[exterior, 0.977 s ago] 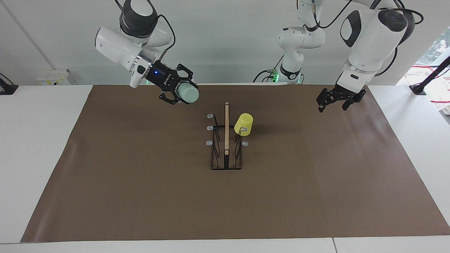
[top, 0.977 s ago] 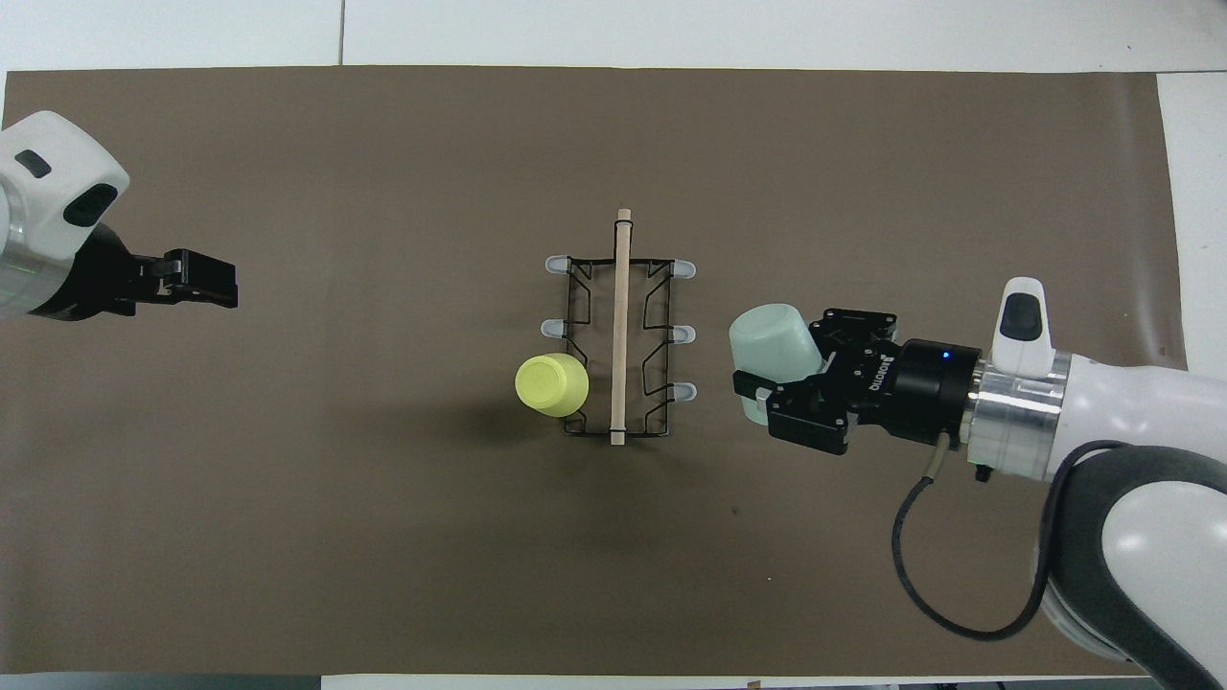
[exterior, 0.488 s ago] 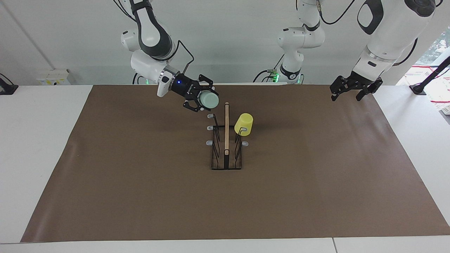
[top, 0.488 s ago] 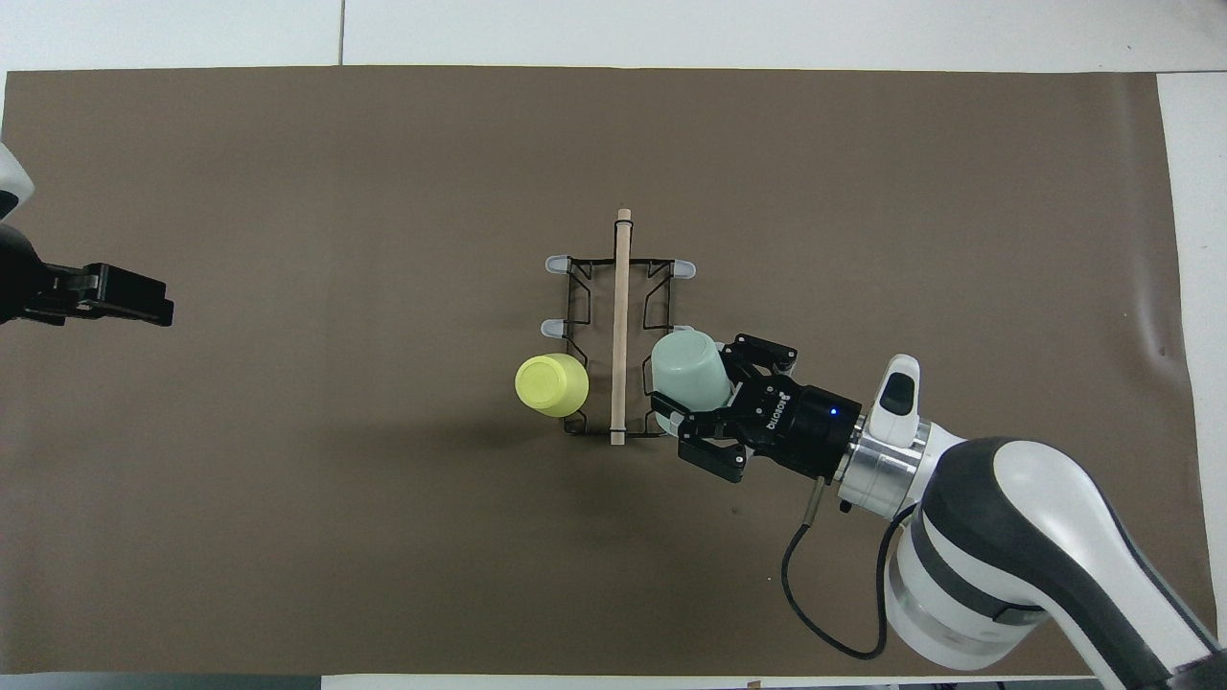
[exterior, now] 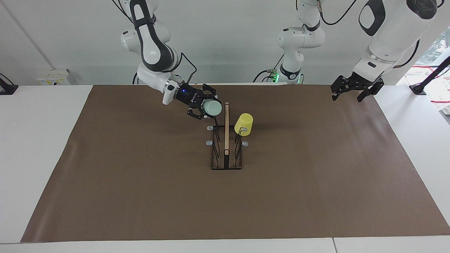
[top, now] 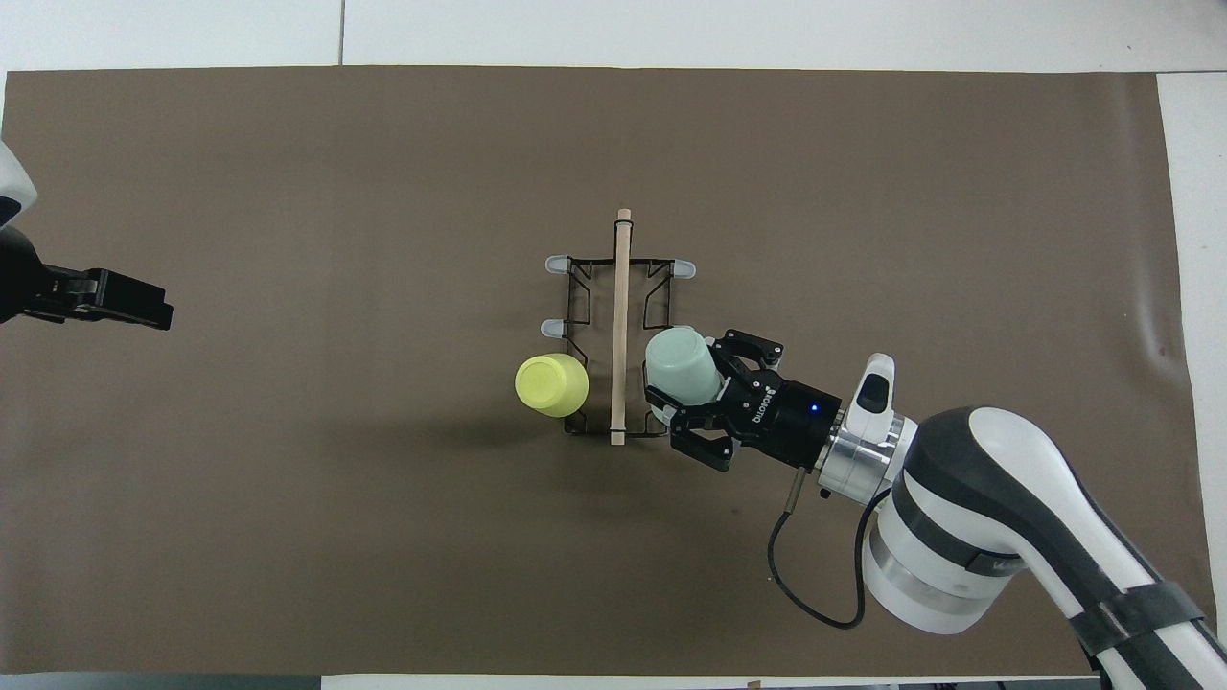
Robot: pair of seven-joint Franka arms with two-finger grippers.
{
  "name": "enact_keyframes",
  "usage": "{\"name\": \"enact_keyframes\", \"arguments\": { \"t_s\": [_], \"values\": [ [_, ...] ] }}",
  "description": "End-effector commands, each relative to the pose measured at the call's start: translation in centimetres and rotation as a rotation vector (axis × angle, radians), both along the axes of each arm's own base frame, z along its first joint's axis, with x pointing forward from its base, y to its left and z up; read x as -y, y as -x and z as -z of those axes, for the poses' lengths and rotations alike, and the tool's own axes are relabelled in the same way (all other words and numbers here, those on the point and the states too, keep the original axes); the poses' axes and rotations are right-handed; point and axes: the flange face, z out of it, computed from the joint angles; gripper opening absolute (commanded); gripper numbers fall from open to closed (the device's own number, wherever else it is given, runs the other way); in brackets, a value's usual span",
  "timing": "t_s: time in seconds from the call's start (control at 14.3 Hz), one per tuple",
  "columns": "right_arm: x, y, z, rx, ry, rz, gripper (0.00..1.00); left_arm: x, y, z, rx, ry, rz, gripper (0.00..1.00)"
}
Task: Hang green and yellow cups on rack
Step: 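Lower the green cup onto a rack peg with the right gripper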
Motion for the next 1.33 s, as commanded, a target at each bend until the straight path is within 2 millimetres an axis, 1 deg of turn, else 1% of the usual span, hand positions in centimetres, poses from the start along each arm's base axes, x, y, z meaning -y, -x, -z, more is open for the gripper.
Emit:
{"name": "enact_keyframes", "arguments": {
  "t_s": [0.0,0.07,0.14,0.21,0.49,0.7,0.84,0.98,1.05,1.12,1.26],
  "values": [
    [0.1,-0.1,0.2,0.019,-0.008,0.008,0.00,-0.3,-0.3,-0.2,0.012,0.010,0.012,1.00],
    [0.2,0.2,0.5,0.029,0.003,0.004,0.00,-0.3,-0.4,-0.2,0.015,0.010,0.012,1.00],
    [0.6,1.0,1.3,0.023,0.018,0.003,0.00,-0.3,-0.4,-0.3,0.017,0.010,0.012,1.00],
    [0.7,1.3,1.4,0.026,0.023,0.002,0.00,-0.3,-0.2,-0.2,0.004,0.009,0.005,1.00],
    [1.0,1.9,2.1,0.024,0.037,-0.003,0.00,-0.3,-0.2,-0.1,0.000,0.009,0.003,1.00],
    [0.3,1.7,5.0,0.055,-0.019,0.011,0.00,-0.3,-0.2,-0.1,0.000,0.009,0.003,1.00],
    [0.0,1.9,6.7,0.063,-0.017,-0.002,0.00,-0.3,-0.2,-0.1,0.000,0.009,0.003,1.00],
    [-0.1,1.9,7.8,0.064,-0.016,-0.009,0.00,-0.3,-0.1,-0.2,0.001,0.009,0.003,1.00],
    [-0.1,1.9,7.9,0.067,-0.012,-0.010,0.00,-0.3,-0.1,-0.2,0.001,0.009,0.003,1.00],
    [-0.2,2.0,8.6,0.070,-0.009,-0.018,0.00,-0.3,-0.1,-0.2,0.001,0.009,0.003,1.00],
    [-0.1,2.0,10.7,0.068,-0.032,-0.036,0.00,-0.1,-0.1,-0.2,0.001,0.009,0.006,1.00]
  ]
}}
